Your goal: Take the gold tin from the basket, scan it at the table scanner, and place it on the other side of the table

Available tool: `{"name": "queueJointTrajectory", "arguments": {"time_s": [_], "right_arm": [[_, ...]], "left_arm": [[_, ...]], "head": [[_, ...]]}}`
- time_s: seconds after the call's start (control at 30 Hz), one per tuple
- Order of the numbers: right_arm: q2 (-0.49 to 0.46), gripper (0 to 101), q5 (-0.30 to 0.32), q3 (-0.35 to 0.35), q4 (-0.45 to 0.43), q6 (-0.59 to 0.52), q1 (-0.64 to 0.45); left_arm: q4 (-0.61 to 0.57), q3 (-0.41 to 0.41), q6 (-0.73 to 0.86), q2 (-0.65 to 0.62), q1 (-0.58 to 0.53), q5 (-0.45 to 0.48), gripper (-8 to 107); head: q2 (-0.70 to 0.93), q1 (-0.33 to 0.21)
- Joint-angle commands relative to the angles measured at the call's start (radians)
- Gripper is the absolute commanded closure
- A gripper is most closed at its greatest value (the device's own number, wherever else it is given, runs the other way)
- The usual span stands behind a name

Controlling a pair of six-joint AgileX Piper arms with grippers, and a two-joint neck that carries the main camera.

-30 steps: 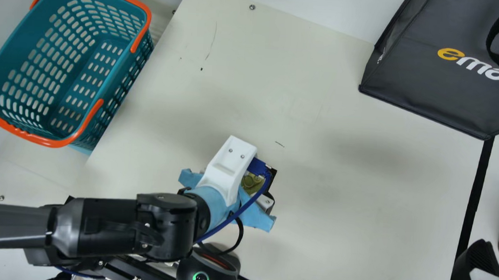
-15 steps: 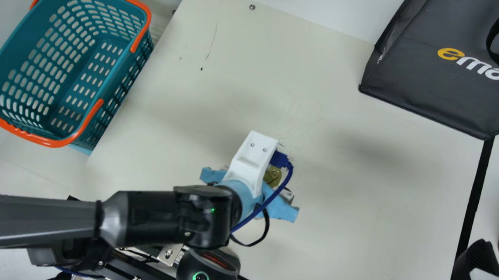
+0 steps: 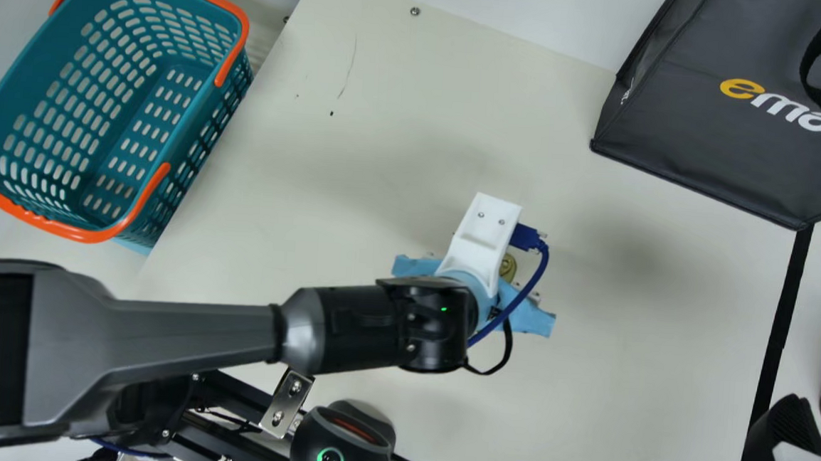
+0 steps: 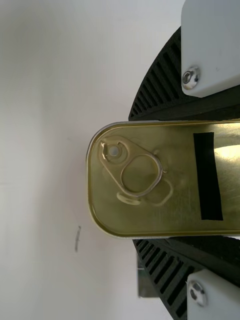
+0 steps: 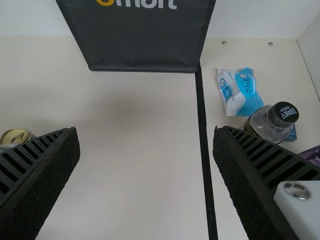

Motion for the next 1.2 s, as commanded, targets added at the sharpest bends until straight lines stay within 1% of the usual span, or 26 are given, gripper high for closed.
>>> {"name": "queueJointTrajectory", "arguments": {"time_s": [0.0,0.27,0.53,0.57,0.6,0.63,1.17], "right_arm": [[0.0,6,0.0,0.0,0.0,0.0,0.0],[0.0,6,0.0,0.0,0.0,0.0,0.0],[0.0,6,0.0,0.0,0.0,0.0,0.0],[0.0,6,0.0,0.0,0.0,0.0,0.0],[0.0,6,0.0,0.0,0.0,0.0,0.0],[0.0,6,0.0,0.0,0.0,0.0,0.0],[0.0,6,0.0,0.0,0.0,0.0,0.0]], "left_arm": [[0.004,-0.024,-0.004,0.029,0.002,-0.002,107],[0.033,-0.071,-0.049,0.106,0.002,-0.017,107],[0.084,-0.075,-0.142,0.145,-0.008,-0.034,107],[0.088,-0.074,-0.152,0.149,-0.009,-0.036,104],[0.092,-0.073,-0.161,0.152,-0.011,-0.037,104],[0.096,-0.072,-0.17,0.156,-0.012,-0.039,105],[0.125,-0.046,-0.241,0.17,-0.022,-0.057,52]], "head": [[0.002,-0.024],[0.002,-0.024],[0.002,-0.024],[0.002,-0.024],[0.002,-0.024],[0.002,-0.024],[0.002,-0.024]]}}
